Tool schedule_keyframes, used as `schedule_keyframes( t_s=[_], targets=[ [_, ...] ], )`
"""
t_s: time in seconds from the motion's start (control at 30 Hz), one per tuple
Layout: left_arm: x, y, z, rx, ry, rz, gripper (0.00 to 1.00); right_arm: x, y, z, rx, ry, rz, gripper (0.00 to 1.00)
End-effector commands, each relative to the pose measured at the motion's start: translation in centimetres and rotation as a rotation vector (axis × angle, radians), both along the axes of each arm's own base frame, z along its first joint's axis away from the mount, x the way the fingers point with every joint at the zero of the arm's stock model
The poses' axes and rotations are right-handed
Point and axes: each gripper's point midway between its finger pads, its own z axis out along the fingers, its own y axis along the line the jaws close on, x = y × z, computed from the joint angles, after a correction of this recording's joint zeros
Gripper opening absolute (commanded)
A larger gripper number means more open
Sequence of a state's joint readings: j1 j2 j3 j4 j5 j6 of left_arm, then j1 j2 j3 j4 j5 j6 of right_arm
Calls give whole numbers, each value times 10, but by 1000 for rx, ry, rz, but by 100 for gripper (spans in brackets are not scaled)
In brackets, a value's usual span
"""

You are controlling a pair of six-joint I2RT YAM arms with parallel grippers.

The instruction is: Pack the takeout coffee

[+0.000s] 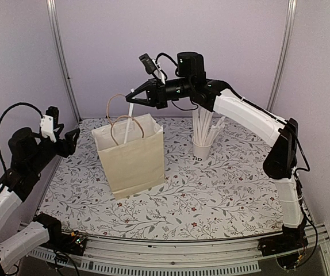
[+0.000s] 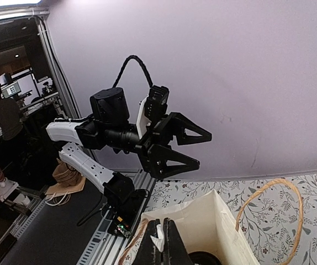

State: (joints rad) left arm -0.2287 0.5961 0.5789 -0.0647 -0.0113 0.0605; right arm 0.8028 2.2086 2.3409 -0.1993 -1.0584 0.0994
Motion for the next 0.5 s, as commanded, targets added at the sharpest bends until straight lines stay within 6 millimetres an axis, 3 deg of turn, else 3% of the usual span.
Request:
schedule_keyframes(
  t_s=[0.0,0.1,0.2,0.23,0.37,0.47],
  targets=[
    [3,3,-1,12,-9,9,73,-4,29,-39,-49,106,20,0],
    [2,0,-1,12,-10,-8,73,0,38,-54,-68,112,-14,0],
    [2,-2,-1,12,-9,-18,73,5,42,-64,-81,111,-32,7],
    [2,-2,-1,11,-9,-20,73,5,42,-66,-86,111,-33,11],
    [2,-3,-1,10,-11,-23,73,1,39,-67,-94,99,-23,44],
    [2,-4,-1,10,-11,-28,73,-4,32,-56,-87,76,-25,51]
  ],
)
